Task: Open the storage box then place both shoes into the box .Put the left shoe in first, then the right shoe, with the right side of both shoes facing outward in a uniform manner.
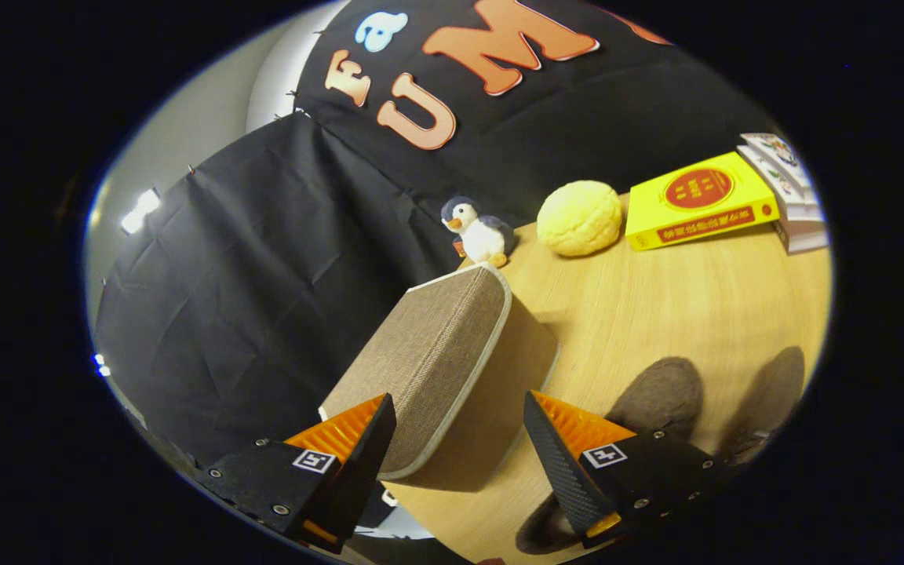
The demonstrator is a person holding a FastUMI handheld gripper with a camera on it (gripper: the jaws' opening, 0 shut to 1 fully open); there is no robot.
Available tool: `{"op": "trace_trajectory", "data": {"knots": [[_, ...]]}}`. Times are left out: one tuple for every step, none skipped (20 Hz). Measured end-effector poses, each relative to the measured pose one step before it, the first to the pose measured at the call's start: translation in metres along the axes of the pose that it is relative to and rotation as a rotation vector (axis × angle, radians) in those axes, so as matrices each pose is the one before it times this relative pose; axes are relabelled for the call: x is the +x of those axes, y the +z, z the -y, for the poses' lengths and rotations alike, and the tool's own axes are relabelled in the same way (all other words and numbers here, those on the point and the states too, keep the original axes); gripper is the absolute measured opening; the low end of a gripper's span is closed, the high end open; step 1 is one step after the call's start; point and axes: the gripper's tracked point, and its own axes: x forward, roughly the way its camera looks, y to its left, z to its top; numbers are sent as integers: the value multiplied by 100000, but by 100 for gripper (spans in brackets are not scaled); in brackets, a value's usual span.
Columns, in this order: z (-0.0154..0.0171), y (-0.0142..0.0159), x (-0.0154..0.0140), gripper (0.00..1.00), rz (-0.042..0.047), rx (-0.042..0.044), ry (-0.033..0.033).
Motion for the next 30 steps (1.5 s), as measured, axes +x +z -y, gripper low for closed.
{"op": "trace_trajectory", "data": {"knots": [[-480, -243, 464, 98, -1673, 4292, 3152], [-557, -244, 452, 98, -1829, 3751, 3445], [-352, -308, 275, 98, -1926, 3032, 2713], [-102, -346, 368, 98, -2219, 2950, 1801], [-215, -283, 324, 98, -2055, 3348, 1889], [-162, -217, 312, 98, -1720, 3810, 1697], [-210, -97, 299, 98, -1545, 3628, 1966], [-121, -183, 410, 98, -1200, 2817, 1184], [144, -167, 223, 98, -974, 1549, 298], [193, -21, 280, 98, -812, 1092, 256], [-161, -232, 89, 98, -1262, 1295, 1047], [-94, -141, 194, 98, -1422, 1324, 1520], [-170, -294, 276, 98, -1545, 1433, 1507], [76, -141, 286, 98, -1470, 1327, 802], [147, -164, 237, 98, -915, 840, 606], [-44, -14, 227, 98, -678, 1236, 1185], [-389, -169, 2, 98, -552, 1847, 2156], [-190, 130, 216, 98, 3, 1456, 1259], [-1, 152, 143, 98, 87, 515, 907], [98, -154, -244, 98, 29, 269, 440], [-37, 177, -15, 97, 511, 286, 506], [-368, 215, -215, 97, 1196, 412, 1251], [77, 425, -290, 97, 1830, -453, -821], [182, 429, 104, 96, 1980, -669, -1027], [281, 199, -83, 93, -26, 565, -1143], [281, -147, -184, 89, 544, 997, -1406], [315, 147, -145, 78, 857, 416, -1198], [236, 110, -276, 72, 780, 721, -883], [-166, 146, -320, 61, 1333, 2346, 1265], [-116, 19, -250, 50, 633, 2479, 1011]]}}
